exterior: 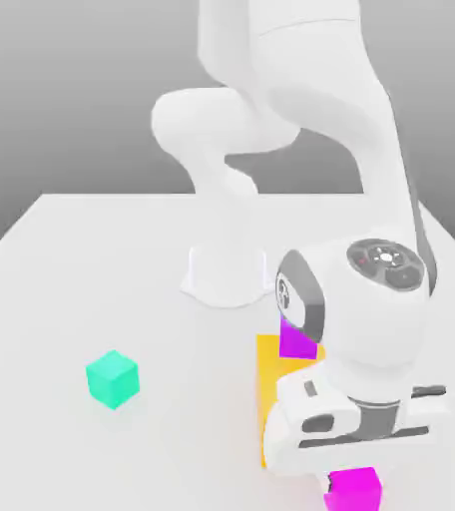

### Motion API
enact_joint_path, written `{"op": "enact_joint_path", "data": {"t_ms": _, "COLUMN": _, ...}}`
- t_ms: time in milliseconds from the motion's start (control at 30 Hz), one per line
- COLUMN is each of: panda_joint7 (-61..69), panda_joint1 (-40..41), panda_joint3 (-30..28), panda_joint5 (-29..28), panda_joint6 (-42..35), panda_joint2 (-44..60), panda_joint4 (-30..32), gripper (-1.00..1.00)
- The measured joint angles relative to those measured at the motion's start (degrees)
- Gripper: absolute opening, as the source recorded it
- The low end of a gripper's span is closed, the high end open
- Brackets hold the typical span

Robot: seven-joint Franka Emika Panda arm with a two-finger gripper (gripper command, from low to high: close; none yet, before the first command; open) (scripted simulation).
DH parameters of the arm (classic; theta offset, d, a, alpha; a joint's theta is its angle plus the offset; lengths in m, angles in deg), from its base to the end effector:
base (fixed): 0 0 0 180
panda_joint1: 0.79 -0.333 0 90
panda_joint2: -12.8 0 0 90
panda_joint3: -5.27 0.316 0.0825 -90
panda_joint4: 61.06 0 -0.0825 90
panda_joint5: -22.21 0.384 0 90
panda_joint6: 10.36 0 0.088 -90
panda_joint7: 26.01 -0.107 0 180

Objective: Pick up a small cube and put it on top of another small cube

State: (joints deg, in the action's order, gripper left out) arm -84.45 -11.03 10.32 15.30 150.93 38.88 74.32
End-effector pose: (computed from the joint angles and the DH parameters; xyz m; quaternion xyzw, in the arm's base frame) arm 0.4810 0.1409 0.1365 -0.9480 0.3183 -0.0003 0.0003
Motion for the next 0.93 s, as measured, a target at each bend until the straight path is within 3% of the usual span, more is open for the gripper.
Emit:
{"op": "enact_joint_path", "data": {"t_ms": 200, "panda_joint7": 4.29, "panda_joint1": 2.16, "panda_joint3": 1.61, "panda_joint5": 2.50, "panda_joint6": -8.20, "panda_joint2": -9.05, "panda_joint4": 1.38, "gripper": -1.00}}
{"op": "enact_joint_path", "data": {"t_ms": 567, "panda_joint7": 32.22, "panda_joint1": 0.03, "panda_joint3": 6.07, "panda_joint5": 10.72, "panda_joint6": -24.62, "panda_joint2": -31.10, "panda_joint4": 8.02, "gripper": -1.00}}
{"op": "enact_joint_path", "data": {"t_ms": 667, "panda_joint7": 32.28, "panda_joint1": -2.37, "panda_joint3": 8.23, "panda_joint5": 11.49, "panda_joint6": -25.80, "panda_joint2": -37.13, "panda_joint4": 11.42, "gripper": -1.00}}
{"op": "enact_joint_path", "data": {"t_ms": 800, "panda_joint7": 30.75, "panda_joint1": -2.69, "panda_joint3": 9.49, "panda_joint5": 9.91, "panda_joint6": -18.26, "panda_joint2": -32.87, "panda_joint4": 14.33, "gripper": -1.00}}
{"op": "enact_joint_path", "data": {"t_ms": 833, "panda_joint7": 30.34, "panda_joint1": -2.64, "panda_joint3": 9.58, "panda_joint5": 9.37, "panda_joint6": -16.22, "panda_joint2": -31.34, "panda_joint4": 14.85, "gripper": 1.00}}
{"op": "enact_joint_path", "data": {"t_ms": 933, "panda_joint7": 30.34, "panda_joint1": -2.65, "panda_joint3": 9.58, "panda_joint5": 9.38, "panda_joint6": -16.22, "panda_joint2": -31.34, "panda_joint4": 14.85, "gripper": 1.00}}
